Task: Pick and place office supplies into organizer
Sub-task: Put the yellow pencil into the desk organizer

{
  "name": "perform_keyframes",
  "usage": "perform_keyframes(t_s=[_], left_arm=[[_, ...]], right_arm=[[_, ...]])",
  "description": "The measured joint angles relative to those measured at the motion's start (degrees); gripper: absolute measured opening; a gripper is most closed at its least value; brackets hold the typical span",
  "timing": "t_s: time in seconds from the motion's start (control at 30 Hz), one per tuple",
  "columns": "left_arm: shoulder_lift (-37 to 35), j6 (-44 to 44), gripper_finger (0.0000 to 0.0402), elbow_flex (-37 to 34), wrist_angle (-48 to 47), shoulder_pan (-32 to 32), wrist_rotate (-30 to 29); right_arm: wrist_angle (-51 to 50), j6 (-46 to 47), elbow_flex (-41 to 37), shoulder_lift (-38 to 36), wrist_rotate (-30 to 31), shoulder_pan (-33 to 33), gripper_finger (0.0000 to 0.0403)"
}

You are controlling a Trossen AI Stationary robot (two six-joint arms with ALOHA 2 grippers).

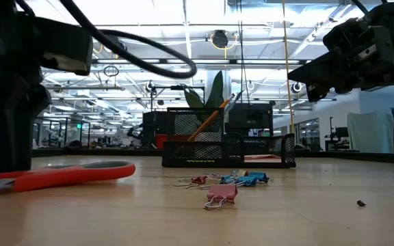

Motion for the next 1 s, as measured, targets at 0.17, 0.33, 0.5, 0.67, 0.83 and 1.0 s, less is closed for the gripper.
perform_keyframes(t_s=[0.17,0.33,0.5,0.67,0.83,1.0], left_arm=[[0.0,0.0,0.0184,0.0,-1.6,1.2,-0.1],[0.0,-0.2,0.0184,0.1,-5.5,3.4,-2.6],[0.0,1.2,0.0184,0.1,-7.7,6.0,-5.0],[0.0,1.1,0.0184,0.1,-7.5,8.4,-4.8],[0.0,-8.1,0.0184,0.1,-6.7,9.9,-2.4],[0.0,-15.7,0.0184,0.0,-6.4,10.5,-1.1]], right_arm=[[0.0,0.1,0.0,0.0,0.0,0.0,0.0004],[0.0,0.5,0.0,0.0,-0.1,0.0,0.0004],[0.0,0.5,0.0,0.0,-0.1,0.0,0.0004],[0.0,0.4,0.0,0.0,-0.1,0.0,0.0004],[0.0,0.4,0.0,0.0,-0.1,0.0,0.0004],[0.0,0.4,0.0,0.0,-0.1,0.0,0.0004]])
